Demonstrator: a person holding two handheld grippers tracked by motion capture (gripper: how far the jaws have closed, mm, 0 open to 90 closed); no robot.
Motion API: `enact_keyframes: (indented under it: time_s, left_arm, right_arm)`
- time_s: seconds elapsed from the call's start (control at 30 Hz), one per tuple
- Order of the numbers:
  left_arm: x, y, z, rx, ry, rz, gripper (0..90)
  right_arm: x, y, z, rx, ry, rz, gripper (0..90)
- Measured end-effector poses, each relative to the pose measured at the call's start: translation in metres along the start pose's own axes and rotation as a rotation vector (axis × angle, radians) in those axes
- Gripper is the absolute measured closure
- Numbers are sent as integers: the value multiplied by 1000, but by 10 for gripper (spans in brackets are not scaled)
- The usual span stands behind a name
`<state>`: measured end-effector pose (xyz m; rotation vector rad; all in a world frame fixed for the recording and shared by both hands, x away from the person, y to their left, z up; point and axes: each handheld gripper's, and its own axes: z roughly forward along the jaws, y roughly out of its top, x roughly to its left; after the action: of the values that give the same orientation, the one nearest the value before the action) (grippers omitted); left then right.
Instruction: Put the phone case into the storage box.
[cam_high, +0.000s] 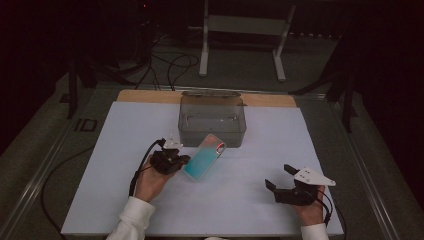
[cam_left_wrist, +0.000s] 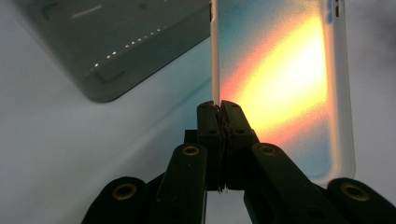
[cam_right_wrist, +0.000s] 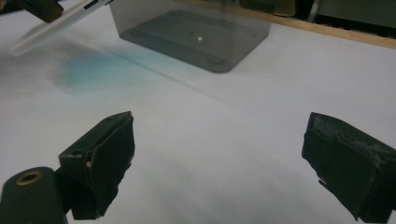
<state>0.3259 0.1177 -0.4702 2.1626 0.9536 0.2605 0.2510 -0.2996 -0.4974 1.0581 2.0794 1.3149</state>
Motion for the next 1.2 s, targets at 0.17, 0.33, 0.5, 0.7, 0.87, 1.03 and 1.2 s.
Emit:
enact_keyframes:
  time_s: [0.17,0.33,0.5,0.7,0.87,1.03,1.2]
  left_arm:
    - [4,-7,-7,-32,15,-31,888]
    - [7,-15,-18,-70,38,-51,888]
    - [9,-20,-23,-107,48,-73,888]
    - [9,-26,-22,-131,60,-86,888]
    - [10,-28,-23,-144,79,-96,888]
    - [11,-30,-25,-163,112,-106,888]
    - [12,-32,-25,-175,132,-119,888]
  right_arm:
    - [1,0,1,2,-2,2,94]
    - [3,2,3,1,4,15,94]
    - [7,4,9,4,8,22,93]
    - [9,7,11,1,15,40,93]
    - [10,10,14,6,20,42,93]
    - [7,17,15,17,33,48,93]
    - [6,25,19,33,43,45,93]
